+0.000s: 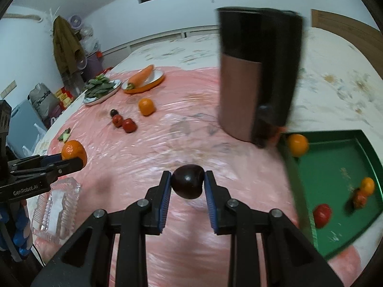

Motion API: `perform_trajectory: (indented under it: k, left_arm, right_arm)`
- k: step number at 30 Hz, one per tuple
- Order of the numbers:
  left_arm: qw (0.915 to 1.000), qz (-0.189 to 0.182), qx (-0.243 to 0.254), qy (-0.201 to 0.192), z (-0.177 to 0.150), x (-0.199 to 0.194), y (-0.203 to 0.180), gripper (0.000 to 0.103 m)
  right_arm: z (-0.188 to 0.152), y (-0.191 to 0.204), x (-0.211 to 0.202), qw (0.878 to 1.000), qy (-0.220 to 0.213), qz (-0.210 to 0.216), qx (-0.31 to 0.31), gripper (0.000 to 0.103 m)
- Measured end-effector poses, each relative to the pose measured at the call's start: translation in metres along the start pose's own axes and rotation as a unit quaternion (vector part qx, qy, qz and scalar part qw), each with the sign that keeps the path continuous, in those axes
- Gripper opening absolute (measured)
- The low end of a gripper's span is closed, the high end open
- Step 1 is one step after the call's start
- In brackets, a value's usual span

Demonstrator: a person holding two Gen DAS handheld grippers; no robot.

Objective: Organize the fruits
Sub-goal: 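Carry the orange in the left tool toward the green tray while the right tool carries the plum, then open the left tool over the green tray while the right tool releases the plum there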

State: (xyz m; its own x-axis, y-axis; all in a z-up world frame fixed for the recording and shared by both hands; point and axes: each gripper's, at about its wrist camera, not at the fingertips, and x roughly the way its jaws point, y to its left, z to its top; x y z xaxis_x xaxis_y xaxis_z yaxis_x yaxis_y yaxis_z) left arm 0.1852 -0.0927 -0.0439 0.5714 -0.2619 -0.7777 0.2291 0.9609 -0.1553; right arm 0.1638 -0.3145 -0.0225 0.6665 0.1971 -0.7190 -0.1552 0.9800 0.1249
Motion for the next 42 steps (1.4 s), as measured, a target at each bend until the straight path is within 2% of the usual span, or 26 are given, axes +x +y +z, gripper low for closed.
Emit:
perform_trajectory:
  k: [11,23,33,42]
  left_arm:
    - [0.9976,-0.038,0.059,-0.002,0.012,-0.005,-0.089,0.038]
    - [0.9896,-0.080,0.119,0.006,0.021,0.006,-0.182,0.038]
    - [0.9787,-0.114,0.170,0.020,0.026,0.027,-0.257,0.038]
    - [0.9680,-0.134,0.208,0.039,0.017,0.057,-0.316,0.038]
  right_arm:
    - [-0.017,-0.077,-0.046,0.997,-0.028,-0.042,0.054,0.020]
    - [-0.037,-0.158,-0.079,0.988,-0.047,-0.096,0.108,0.020]
    - [-0.043,-0.225,-0.091,0.978,-0.060,-0.141,0.143,0.020]
    - [-0.043,-0.276,-0.088,0.968,-0.062,-0.185,0.159,0.020]
